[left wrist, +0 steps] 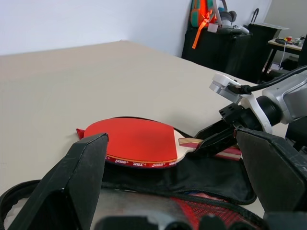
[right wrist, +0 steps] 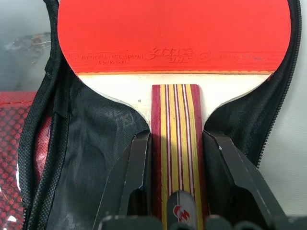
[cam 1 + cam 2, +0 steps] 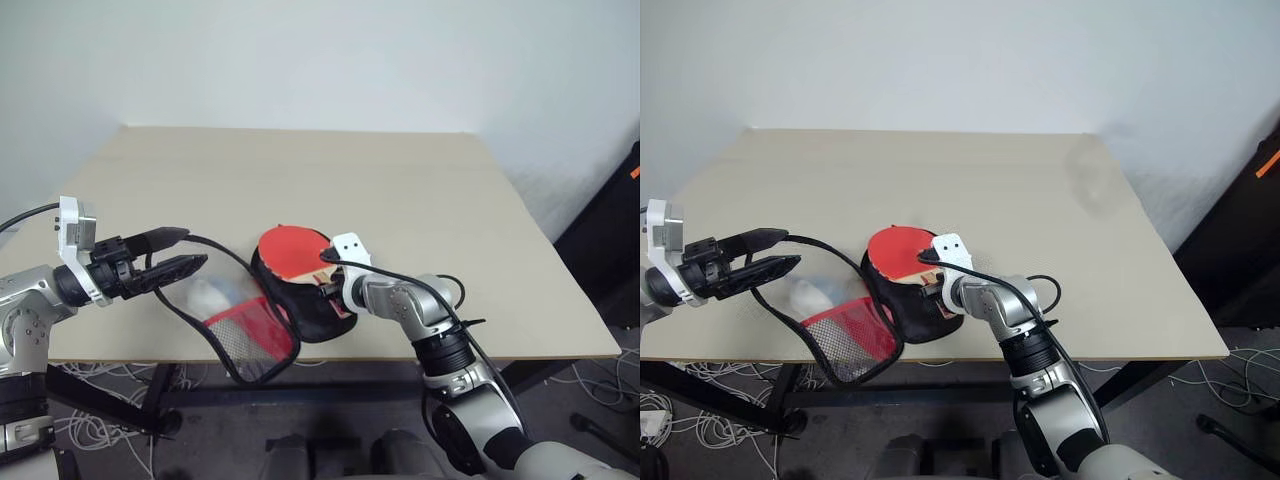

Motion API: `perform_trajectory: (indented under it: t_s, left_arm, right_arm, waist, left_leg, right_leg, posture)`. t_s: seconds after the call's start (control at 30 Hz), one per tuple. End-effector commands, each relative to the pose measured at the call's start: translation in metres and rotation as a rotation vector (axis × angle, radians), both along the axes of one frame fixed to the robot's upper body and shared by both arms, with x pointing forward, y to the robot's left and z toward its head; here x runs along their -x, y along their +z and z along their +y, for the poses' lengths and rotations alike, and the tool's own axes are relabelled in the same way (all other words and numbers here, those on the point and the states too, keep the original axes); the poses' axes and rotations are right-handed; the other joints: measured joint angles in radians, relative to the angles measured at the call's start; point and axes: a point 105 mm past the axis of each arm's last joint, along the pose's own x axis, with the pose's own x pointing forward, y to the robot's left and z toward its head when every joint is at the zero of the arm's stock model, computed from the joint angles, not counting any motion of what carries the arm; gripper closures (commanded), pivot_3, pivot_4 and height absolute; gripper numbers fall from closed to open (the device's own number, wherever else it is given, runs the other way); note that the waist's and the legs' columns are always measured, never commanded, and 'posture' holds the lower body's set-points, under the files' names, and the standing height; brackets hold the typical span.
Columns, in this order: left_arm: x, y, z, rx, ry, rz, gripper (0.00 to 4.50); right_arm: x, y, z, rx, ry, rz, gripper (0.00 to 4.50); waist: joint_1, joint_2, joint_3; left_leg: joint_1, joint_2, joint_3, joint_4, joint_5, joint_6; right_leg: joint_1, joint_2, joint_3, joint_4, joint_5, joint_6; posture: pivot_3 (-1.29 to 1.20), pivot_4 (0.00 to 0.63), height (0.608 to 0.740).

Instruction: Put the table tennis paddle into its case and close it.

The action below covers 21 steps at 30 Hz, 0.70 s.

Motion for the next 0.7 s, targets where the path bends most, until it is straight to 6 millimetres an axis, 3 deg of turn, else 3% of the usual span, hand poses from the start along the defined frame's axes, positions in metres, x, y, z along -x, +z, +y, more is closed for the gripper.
perform_trajectory:
  t_s: [0.03, 0.37, 0.4, 0.67, 0.7]
  left_arm:
    - [0.000, 0.012, 0.000, 0.006, 0.000, -0.053, 0.00]
    - [0.000, 0.012, 0.000, 0.008, -0.001, -0.049, 0.00]
    - [0.000, 0.012, 0.001, 0.008, -0.001, -0.048, 0.00]
    - [0.000, 0.011, 0.002, 0.006, 0.003, -0.044, 0.00]
    - [0.000, 0.011, 0.002, 0.006, 0.003, -0.044, 0.00]
  right_arm:
    - [-0.008, 0.019, 0.003, -0.014, -0.007, -0.070, 3.38]
    - [-0.005, 0.021, 0.010, -0.026, 0.002, -0.043, 3.38]
    - [-0.004, 0.022, 0.011, -0.034, 0.007, -0.039, 2.66]
    - [0.005, 0.040, 0.024, -0.166, 0.047, 0.025, 0.07]
    - [0.005, 0.042, 0.024, -0.175, 0.049, 0.028, 0.03]
  waist:
    - [0.000, 0.000, 0.000]
    - [0.000, 0.000, 0.000]
    - [0.000, 0.000, 0.000]
    - [0.000, 0.000, 0.000]
    - [0.000, 0.000, 0.000]
  left_leg:
    - [0.000, 0.000, 0.000, 0.000, 0.000, 0.000]
    - [0.000, 0.000, 0.000, 0.000, 0.000, 0.000]
    - [0.000, 0.000, 0.000, 0.000, 0.000, 0.000]
    - [0.000, 0.000, 0.000, 0.000, 0.000, 0.000]
    - [0.000, 0.000, 0.000, 0.000, 0.000, 0.000]
  right_leg:
    - [0.000, 0.000, 0.000, 0.000, 0.000, 0.000]
    - [0.000, 0.000, 0.000, 0.000, 0.000, 0.000]
    - [0.000, 0.000, 0.000, 0.000, 0.000, 0.000]
    - [0.000, 0.000, 0.000, 0.000, 0.000, 0.000]
    - [0.000, 0.000, 0.000, 0.000, 0.000, 0.000]
  posture:
    - [0.00, 0.000, 0.740]
    - [0.00, 0.000, 0.740]
    - [0.00, 0.000, 0.740]
    - [0.00, 0.000, 0.740]
    - [0.00, 0.000, 0.740]
